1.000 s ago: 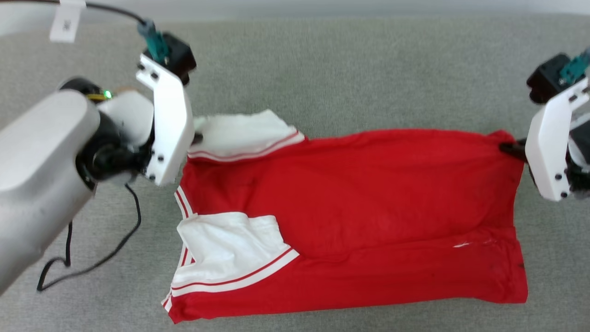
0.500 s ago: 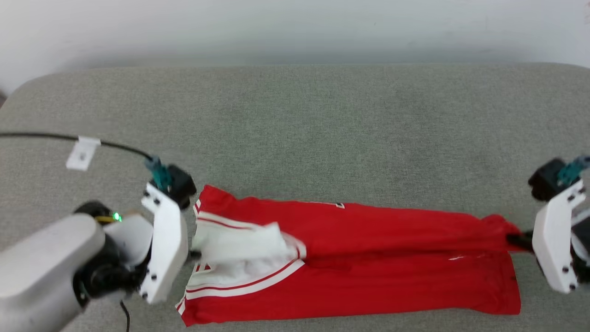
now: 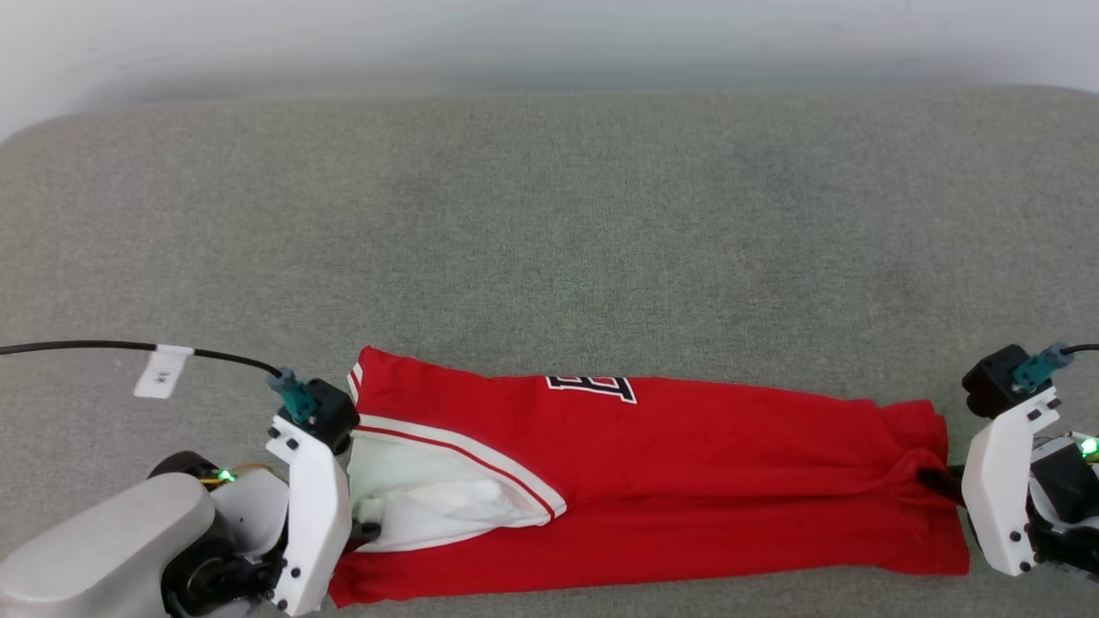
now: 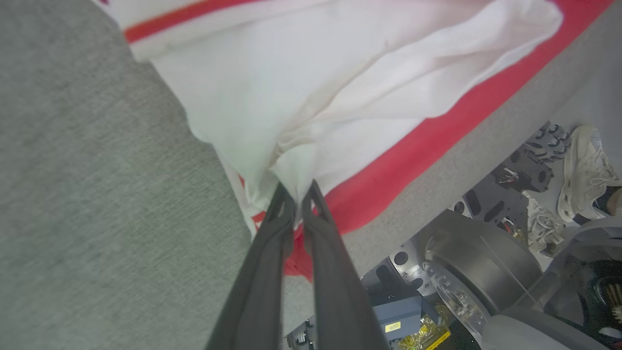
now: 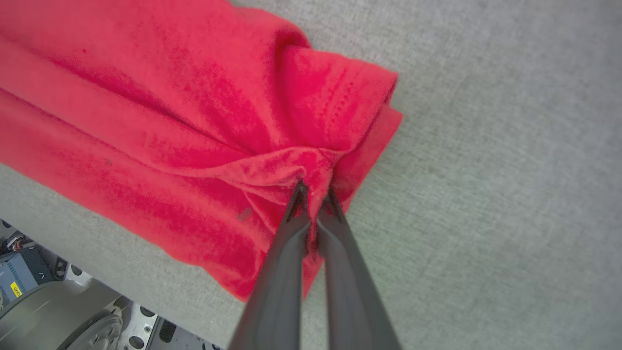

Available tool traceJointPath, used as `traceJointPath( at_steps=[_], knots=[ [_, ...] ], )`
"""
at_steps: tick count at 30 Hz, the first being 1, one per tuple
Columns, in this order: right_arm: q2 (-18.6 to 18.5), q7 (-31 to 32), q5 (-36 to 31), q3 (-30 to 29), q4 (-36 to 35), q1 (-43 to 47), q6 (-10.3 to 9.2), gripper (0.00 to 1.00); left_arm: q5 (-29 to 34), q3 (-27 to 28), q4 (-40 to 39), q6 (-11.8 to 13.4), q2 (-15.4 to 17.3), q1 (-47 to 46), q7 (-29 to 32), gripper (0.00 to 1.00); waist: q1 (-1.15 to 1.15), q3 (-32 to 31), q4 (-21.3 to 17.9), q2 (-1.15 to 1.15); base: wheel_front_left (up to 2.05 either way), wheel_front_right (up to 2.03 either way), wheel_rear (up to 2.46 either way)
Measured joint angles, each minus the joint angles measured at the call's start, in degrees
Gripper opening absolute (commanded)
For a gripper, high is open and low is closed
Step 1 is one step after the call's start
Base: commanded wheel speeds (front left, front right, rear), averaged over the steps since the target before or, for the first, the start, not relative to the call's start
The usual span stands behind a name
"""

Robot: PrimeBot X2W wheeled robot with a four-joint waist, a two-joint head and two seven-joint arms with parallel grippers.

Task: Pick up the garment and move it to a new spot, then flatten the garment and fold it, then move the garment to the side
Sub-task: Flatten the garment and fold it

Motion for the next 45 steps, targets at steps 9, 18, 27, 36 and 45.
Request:
traceJointPath(
  at_steps=[9,18,27,36,45],
  knots=[
    [-2.8,-7.9,0.0,-6.3,-5.9,1.8,0.0,1.0,6.4,4.9,-0.4,2.7,1.0,0.0,-15.9,1.0,0.0,-4.0,0.2,0.0,0.0,0.0,0.0],
    [-1.5,-13.2,-3.3,-20.0,-6.3,6.7,-0.01,1.0,15.4,10.1,0.6,14.2,-0.9,3.2,-37.7,1.0,0.0,-3.9,0.5,0.0,0.0,0.0,0.0],
    [5.5,-7.8,-3.0,-27.4,-3.3,13.5,-0.01,1.0,19.5,17.2,3.6,25.3,-6.1,9.6,-49.7,1.0,0.0,-2.5,1.0,0.0,0.0,0.0,0.0],
    [10.4,-1.9,1.6,-30.1,-1.1,16.5,-0.01,1.0,32.8,32.8,-0.7,30.1,-13.1,18.5,-49.9,1.0,0.01,-1.2,2.2,0.0,0.0,0.0,0.0],
    [12.5,1.8,4.8,-27.6,1.0,16.1,-0.03,1.0,45.7,46.7,-3.2,27.1,-23.0,28.2,-50.0,1.0,0.0,0.1,3.5,0.0,0.0,0.0,0.0]
  ],
)
